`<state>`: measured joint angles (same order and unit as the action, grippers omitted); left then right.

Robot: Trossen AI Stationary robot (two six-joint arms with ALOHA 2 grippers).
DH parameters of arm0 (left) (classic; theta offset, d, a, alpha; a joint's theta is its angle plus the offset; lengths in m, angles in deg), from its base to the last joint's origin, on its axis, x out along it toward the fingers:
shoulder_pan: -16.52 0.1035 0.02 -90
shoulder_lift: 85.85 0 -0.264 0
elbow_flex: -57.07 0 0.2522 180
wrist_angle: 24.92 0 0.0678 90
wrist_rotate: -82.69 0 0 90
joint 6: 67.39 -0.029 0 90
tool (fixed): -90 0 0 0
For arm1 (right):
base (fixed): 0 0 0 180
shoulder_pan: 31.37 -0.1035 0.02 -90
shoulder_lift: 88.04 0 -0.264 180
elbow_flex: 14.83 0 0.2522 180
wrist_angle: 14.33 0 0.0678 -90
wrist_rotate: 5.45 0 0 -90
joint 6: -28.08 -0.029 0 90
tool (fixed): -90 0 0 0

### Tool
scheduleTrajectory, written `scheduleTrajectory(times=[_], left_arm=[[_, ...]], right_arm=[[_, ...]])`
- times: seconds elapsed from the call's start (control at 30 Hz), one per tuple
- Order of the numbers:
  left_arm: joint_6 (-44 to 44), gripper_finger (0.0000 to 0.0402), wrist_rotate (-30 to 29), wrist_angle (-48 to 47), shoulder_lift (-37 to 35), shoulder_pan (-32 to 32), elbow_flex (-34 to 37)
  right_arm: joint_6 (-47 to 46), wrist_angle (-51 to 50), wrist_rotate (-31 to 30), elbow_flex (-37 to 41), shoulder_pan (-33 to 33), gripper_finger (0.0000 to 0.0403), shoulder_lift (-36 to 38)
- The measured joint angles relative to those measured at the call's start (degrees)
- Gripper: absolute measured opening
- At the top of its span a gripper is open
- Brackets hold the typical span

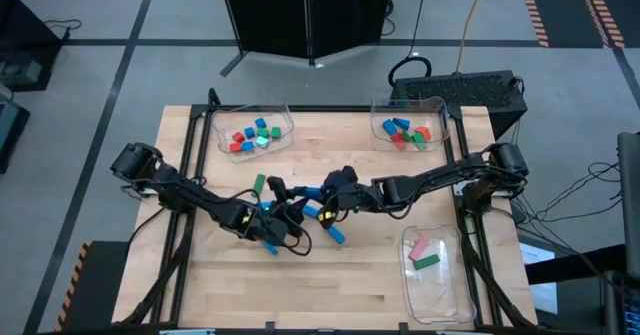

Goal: Sort blocks by size
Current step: Put the blue rectangular block into the bottom right transparent bin

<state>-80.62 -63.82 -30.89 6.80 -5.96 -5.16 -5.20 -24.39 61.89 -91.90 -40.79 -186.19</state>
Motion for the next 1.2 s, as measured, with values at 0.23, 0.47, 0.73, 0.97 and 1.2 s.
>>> scheduleTrajectory(times=[0.23, 0.47, 0.73, 0.97, 1.2], left_arm=[[7.16, 0.0163, -0.1, -1.81, 0.0, -1.32, -0.05], [14.51, 0.0208, -0.57, -8.41, -1.39, -2.17, -0.04], [18.53, 0.0212, -0.82, -18.84, -6.01, -3.88, -0.04], [18.44, 0.0212, -1.05, -20.96, -7.43, -4.23, -0.02], [18.39, 0.0212, -1.03, -21.0, -7.39, -4.11, -0.02]], right_arm=[[1.4, -4.88, 0.66, -0.02, -0.32, 0.0043, 2.34], [1.32, -16.1, 0.29, -0.04, -2.75, 0.0043, 9.57], [-3.34, -32.8, 0.26, -0.07, -8.17, 0.0044, 19.26], [-12.84, -44.56, 2.34, -0.07, -16.28, 0.0044, 28.55], [-22.81, -51.91, 4.82, -0.07, -25.95, 0.0045, 34.69]])
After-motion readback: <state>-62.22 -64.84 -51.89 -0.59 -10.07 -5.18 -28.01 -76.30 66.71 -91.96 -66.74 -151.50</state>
